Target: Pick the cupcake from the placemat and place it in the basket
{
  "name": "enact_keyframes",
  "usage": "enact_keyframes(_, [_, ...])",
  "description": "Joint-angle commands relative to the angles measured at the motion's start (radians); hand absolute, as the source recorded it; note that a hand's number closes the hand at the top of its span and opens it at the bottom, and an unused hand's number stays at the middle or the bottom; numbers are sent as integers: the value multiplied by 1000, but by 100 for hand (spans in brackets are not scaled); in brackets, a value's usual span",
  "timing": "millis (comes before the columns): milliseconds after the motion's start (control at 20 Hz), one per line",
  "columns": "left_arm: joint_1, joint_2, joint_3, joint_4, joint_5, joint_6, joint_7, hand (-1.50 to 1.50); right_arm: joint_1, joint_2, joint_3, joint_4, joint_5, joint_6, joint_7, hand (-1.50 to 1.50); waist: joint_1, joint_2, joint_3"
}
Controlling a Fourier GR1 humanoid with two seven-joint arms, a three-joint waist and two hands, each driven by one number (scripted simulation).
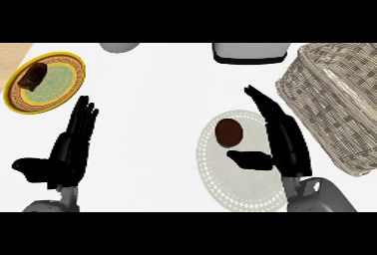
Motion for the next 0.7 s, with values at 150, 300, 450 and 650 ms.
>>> enact_keyframes(150, [23, -6, -16, -28, -15, 1, -11, 0, -169, -156, 4, -146, 28, 438, 430, -150, 9, 1, 0])
enact_keyframes(300, [10, 0, 1, -29, 3, -7, 10, 0, -238, -116, 21, -237, -86, 621, 592, -150, 16, 8, 3])
enact_keyframes(450, [-50, 8, 11, -19, -7, -8, 42, 0, -351, -53, -32, -236, -233, 742, 714, -150, 25, 16, 6])
enact_keyframes(650, [5, -20, -2, -44, -11, -11, 14, 0, -404, 13, -49, -228, -267, 747, 833, -150, 30, 17, 7])
